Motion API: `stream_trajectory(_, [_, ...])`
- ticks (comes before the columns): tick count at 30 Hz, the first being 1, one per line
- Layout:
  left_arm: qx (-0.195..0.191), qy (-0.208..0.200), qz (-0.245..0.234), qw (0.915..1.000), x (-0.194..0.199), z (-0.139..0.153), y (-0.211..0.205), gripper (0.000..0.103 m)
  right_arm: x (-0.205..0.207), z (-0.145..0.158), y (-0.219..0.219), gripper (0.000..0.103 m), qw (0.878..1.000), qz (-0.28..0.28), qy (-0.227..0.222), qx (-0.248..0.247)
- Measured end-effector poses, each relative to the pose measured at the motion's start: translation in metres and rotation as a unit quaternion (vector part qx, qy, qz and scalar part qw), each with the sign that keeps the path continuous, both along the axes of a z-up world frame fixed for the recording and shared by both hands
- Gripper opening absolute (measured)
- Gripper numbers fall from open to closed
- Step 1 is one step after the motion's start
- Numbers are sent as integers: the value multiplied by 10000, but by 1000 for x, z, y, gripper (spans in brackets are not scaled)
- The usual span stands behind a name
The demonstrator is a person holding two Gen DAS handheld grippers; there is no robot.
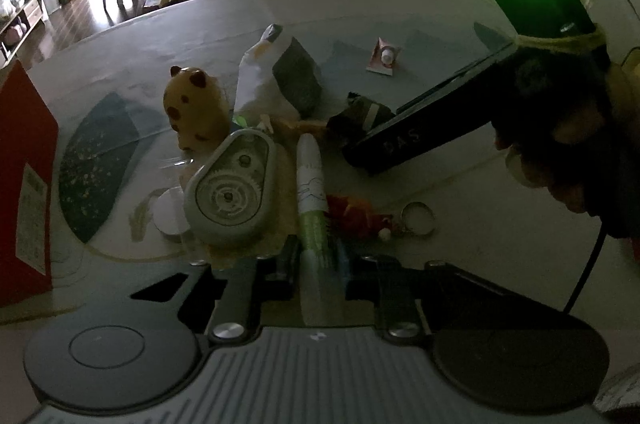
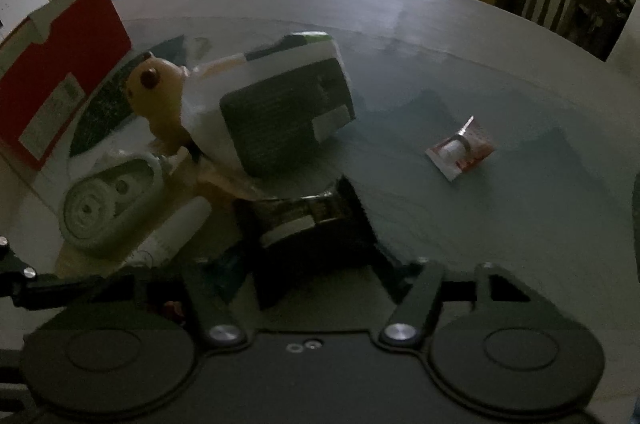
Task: Organize objects
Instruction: 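Grasp white-green marker with left tool while right tool grasps black tape roll, then carry marker in left tool and tape roll in right tool into red box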
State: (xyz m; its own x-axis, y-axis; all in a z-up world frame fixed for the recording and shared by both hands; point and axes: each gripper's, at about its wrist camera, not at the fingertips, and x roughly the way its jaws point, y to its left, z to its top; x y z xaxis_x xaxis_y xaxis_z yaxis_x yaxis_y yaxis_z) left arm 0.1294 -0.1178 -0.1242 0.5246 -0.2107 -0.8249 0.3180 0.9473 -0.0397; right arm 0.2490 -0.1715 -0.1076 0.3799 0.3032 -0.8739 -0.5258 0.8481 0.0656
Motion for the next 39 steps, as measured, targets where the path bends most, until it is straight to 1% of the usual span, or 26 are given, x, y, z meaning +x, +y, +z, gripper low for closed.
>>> stream_trajectory(1, [-5, 3, -7, 10000, 0, 0, 0, 18, -1, 1, 0, 57, 10000, -14, -10, -8])
stream_trajectory(2, [-27, 16, 0, 10000, 0, 0, 2, 18, -2, 1, -1, 56, 10000, -27, -23, -4])
stream_trajectory(4, [-108, 33, 51, 9999, 1, 1, 5, 17, -5, 5, -4, 49, 10000, -64, -59, 45])
stream_trajectory(6, [-170, 42, 78, 9998, 1, 2, 7, 17, -9, 9, -7, 47, 9999, -119, -86, 91])
stream_trajectory(7, [-195, 44, 97, 9998, 1, 2, 8, 17, -12, 12, -10, 33, 9998, -144, -79, 140])
stream_trajectory(12, [-374, 28, 212, 9991, -3, 5, 19, 17, -29, 22, -24, 28, 9991, -360, -53, 210])
stream_trajectory(13, [-398, 8, 237, 9989, -4, 7, 21, 17, -33, 25, -27, 22, 9990, -385, -58, 236])
stream_trajectory(20, [-669, -93, 250, 9974, -17, 21, 37, 17, -68, 53, -34, 21, 9976, -450, -169, 492])
stream_trajectory(25, [-866, -173, 377, 9954, -24, 35, 52, 17, -90, 77, -30, 21, 9961, -451, -250, 722])
stream_trajectory(32, [-1076, -326, 534, 9922, -34, 57, 80, 17, -113, 111, -6, 21, 9946, -223, -482, 890])
stream_trajectory(35, [-1147, -385, 594, 9909, -38, 66, 96, 17, -120, 124, 10, 21, 9940, -99, -561, 929])
stream_trajectory(39, [-1151, -489, 723, 9895, -44, 75, 121, 17, -127, 137, 36, 21, 9930, 105, -663, 973])
